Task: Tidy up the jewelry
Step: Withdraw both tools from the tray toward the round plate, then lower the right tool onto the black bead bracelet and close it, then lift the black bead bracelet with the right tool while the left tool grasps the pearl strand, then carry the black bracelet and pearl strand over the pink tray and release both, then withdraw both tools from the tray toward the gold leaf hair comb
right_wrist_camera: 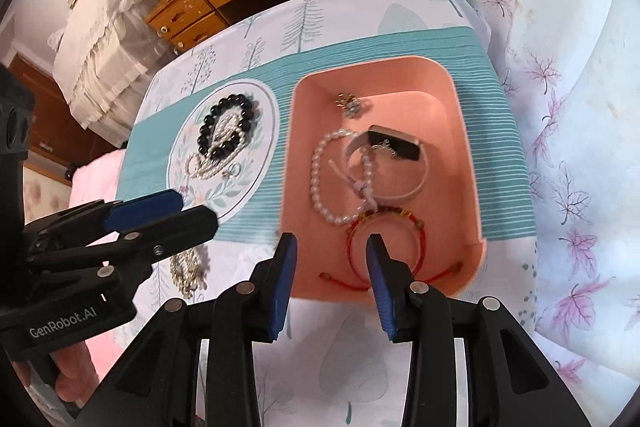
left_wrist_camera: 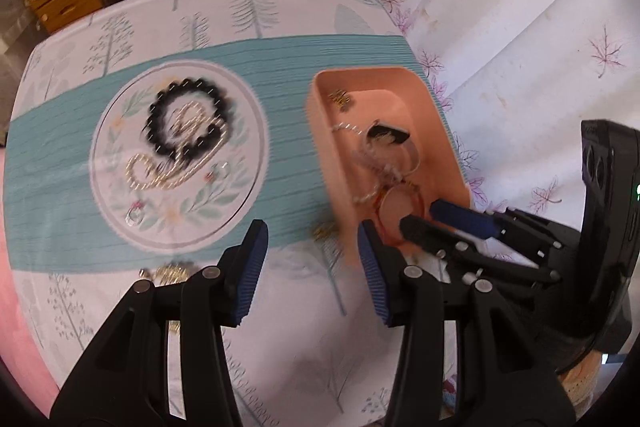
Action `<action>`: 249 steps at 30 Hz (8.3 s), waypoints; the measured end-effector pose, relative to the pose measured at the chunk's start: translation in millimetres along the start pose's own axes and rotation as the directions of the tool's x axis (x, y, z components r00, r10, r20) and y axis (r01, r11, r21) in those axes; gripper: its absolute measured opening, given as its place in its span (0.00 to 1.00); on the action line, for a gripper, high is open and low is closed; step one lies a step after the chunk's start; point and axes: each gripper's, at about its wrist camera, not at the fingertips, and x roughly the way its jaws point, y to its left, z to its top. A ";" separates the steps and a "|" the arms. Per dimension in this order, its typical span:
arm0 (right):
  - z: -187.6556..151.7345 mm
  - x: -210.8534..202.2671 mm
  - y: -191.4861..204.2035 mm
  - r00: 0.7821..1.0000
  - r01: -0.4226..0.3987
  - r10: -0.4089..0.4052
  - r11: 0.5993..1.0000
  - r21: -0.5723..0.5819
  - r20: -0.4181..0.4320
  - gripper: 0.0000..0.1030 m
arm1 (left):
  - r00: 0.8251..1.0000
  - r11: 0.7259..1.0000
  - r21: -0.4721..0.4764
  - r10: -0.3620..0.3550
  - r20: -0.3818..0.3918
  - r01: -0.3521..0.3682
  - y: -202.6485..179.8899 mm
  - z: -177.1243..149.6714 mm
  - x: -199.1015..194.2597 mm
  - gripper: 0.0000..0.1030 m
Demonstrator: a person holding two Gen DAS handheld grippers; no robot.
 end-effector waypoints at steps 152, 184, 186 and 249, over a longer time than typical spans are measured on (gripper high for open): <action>28.9 -147.0 51.3 0.956 0.013 0.017 0.995 -0.101 0.293 0.15 | 0.911 0.999 0.004 -0.048 0.410 0.051 -28.1 37.7 -197.0 0.03; 41.0 -25.9 -53.0 0.989 0.031 -0.033 0.999 0.020 0.143 0.15 | 0.992 0.995 0.100 -0.037 0.122 0.025 -100.5 24.3 -23.6 0.03; 39.9 -21.3 -51.5 0.990 0.032 -0.034 0.999 0.018 0.137 0.15 | 0.993 0.996 0.090 -0.019 0.114 0.008 -94.7 25.6 -13.8 0.03; -45.7 8.6 115.2 0.998 -0.066 0.070 0.965 -0.253 0.007 0.35 | 0.956 0.970 -0.155 0.216 0.198 -0.187 107.8 -121.2 -61.3 0.46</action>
